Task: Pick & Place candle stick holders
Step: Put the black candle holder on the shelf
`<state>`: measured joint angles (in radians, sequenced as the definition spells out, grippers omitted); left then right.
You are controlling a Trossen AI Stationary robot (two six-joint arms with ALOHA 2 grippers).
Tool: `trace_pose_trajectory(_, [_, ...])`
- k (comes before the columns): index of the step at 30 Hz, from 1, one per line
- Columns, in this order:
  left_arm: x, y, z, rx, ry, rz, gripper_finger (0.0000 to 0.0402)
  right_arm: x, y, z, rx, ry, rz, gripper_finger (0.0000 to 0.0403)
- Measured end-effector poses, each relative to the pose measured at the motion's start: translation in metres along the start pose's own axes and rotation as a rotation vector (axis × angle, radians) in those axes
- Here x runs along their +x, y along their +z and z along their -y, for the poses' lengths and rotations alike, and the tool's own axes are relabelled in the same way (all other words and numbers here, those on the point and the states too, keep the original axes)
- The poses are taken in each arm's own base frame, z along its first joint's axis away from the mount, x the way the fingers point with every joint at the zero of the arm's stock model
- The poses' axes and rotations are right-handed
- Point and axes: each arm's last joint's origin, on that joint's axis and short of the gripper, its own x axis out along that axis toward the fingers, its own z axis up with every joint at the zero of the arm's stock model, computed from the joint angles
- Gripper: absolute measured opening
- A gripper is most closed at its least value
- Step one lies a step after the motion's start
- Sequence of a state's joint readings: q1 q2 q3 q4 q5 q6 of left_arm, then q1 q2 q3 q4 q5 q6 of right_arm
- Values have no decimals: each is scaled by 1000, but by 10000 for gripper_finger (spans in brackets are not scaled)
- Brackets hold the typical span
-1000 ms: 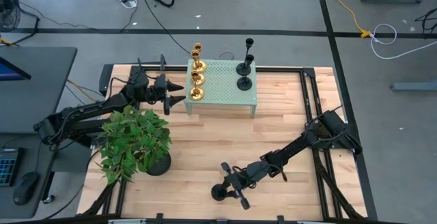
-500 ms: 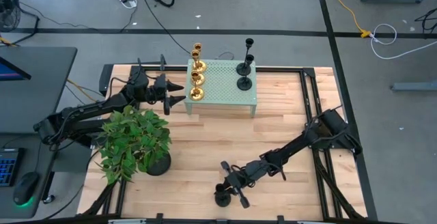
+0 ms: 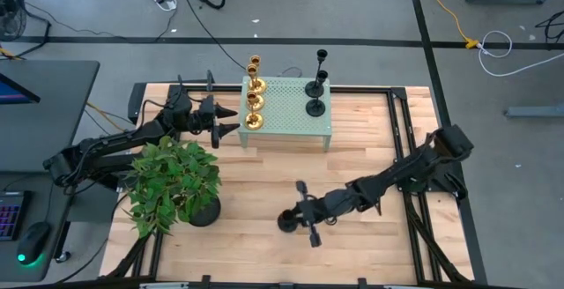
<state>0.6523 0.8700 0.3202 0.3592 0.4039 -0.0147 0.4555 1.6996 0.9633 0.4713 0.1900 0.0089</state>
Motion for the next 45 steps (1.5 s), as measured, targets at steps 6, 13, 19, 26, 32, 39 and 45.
trace_pose_trajectory(6, [0, -1, 0, -3, 0, -5, 231, -26, 6, 31, 7, -109, 36, 2])
trace_pose_trajectory(13, [0, -1, 0, -7, 0, -14, 231, -71, 29, 57, -39, -177, 124, 2])
trace_pose_trajectory(19, [0, -2, 0, -9, -2, -20, 231, -110, 38, 86, -45, -293, 123, 2])
trace_pose_trajectory(26, [0, -1, 0, -5, -2, -12, 231, -142, 50, 120, -29, -396, 163, 2])
trace_pose_trajectory(32, [0, -1, 0, -6, -2, -14, 231, -159, 48, 148, -17, -512, 127, 2])
trace_pose_trajectory(39, [0, -1, 0, -5, 7, -14, 231, -171, 43, 176, 67, -552, 139, 2])
trace_pose_trajectory(45, [0, -1, 0, -4, 9, -14, 231, -180, 42, 192, 127, -567, 131, 2])
